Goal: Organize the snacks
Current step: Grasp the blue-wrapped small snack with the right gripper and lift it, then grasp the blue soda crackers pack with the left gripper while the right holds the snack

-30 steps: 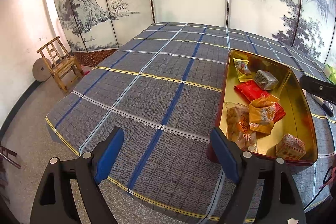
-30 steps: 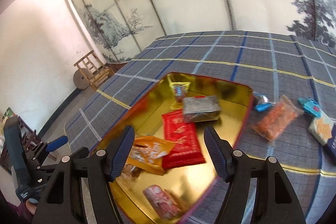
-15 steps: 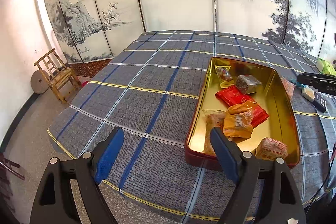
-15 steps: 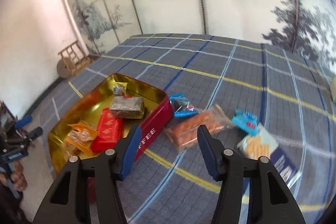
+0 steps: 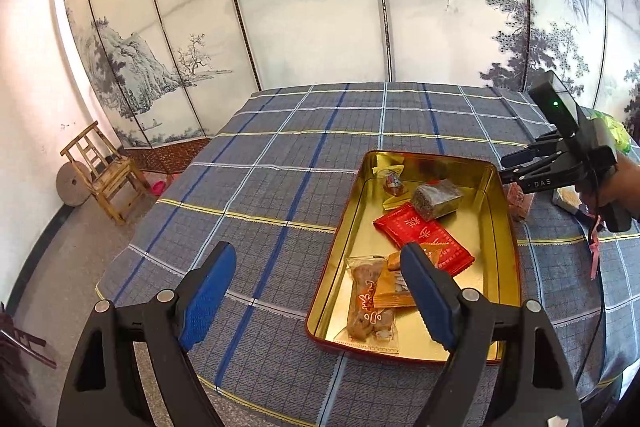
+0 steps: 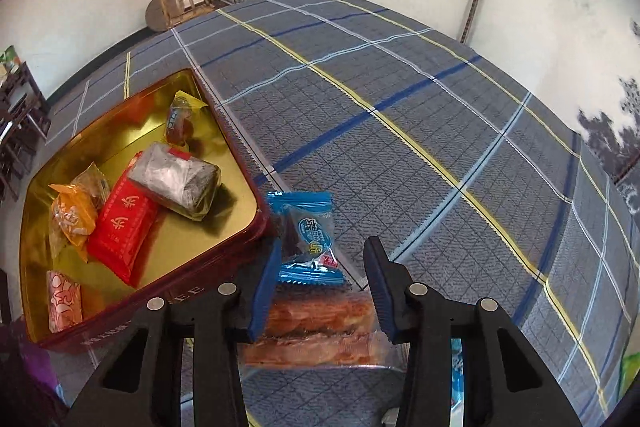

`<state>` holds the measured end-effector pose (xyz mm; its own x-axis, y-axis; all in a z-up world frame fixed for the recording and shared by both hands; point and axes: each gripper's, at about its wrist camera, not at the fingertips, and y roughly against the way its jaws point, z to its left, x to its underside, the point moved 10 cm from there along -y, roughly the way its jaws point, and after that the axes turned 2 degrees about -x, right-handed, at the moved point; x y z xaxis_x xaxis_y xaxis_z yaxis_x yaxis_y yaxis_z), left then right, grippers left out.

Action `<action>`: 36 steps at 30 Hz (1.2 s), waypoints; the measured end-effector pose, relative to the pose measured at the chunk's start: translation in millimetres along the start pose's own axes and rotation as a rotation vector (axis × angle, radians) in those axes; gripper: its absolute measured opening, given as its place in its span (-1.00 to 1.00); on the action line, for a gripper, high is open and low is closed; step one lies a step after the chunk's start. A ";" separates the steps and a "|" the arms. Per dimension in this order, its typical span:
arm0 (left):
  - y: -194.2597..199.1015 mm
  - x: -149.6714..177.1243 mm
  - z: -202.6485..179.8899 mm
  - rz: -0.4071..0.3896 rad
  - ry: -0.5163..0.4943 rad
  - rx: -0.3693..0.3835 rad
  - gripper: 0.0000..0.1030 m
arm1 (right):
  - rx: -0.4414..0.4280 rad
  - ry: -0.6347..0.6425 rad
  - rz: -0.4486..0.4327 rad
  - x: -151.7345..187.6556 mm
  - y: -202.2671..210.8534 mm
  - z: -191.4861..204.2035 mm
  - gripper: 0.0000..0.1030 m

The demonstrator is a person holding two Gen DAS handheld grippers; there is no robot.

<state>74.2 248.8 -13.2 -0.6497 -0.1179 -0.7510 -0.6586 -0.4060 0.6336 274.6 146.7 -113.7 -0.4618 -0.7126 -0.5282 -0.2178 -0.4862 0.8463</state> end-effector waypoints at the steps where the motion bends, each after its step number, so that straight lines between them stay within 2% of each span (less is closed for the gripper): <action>1: -0.8 -0.7 -1.6 0.000 -0.006 -0.002 0.58 | -0.003 0.012 0.015 0.1 -4.1 -1.6 -0.14; 8: -9.9 1.1 -6.5 0.017 -0.020 -0.011 0.58 | -0.036 0.082 0.100 -2.3 -28.4 2.5 -0.17; 11: -11.8 2.1 -5.2 0.022 -0.015 -0.014 0.58 | -0.033 0.063 0.099 -3.0 -28.4 1.4 -0.41; 14: -10.1 3.0 -5.3 0.021 -0.017 -0.021 0.58 | 0.004 0.033 0.101 -2.0 -23.2 -2.3 -0.53; 16: -5.2 2.1 -5.6 0.012 -0.016 -0.020 0.58 | 0.021 -0.023 0.052 -2.0 -5.5 -6.9 -0.54; 19: 3.1 0.1 -9.9 -0.005 -0.028 -0.018 0.58 | 0.036 -0.130 -0.094 7.7 49.8 -17.8 -0.54; 21: 8.7 -1.2 -17.8 -0.011 -0.043 -0.004 0.58 | 0.057 -0.217 -0.181 29.9 92.2 -30.3 -0.54; 24: 20.5 -4.0 -38.7 -0.023 -0.078 0.033 0.58 | 0.161 -0.317 -0.234 84.3 144.2 -56.0 -0.54; 27: 32.3 -5.3 -73.4 -0.011 -0.117 0.123 0.58 | 0.283 -0.411 -0.205 153.3 174.7 -89.2 -0.53; 31: 39.1 -3.8 -127.0 0.063 -0.145 0.266 0.58 | 0.409 -0.533 -0.145 238.6 195.2 -131.2 -0.53; 36: 34.8 -3.7 -195.9 0.202 -0.139 0.418 0.58 | 0.470 -0.599 -0.124 295.5 204.0 -162.7 -0.53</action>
<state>128.0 57.6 -24.8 -0.8065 -0.0228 -0.5909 -0.5912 0.0153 0.8064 233.6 -245.4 -108.5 -0.7679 -0.2063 -0.6065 -0.5787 -0.1828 0.7948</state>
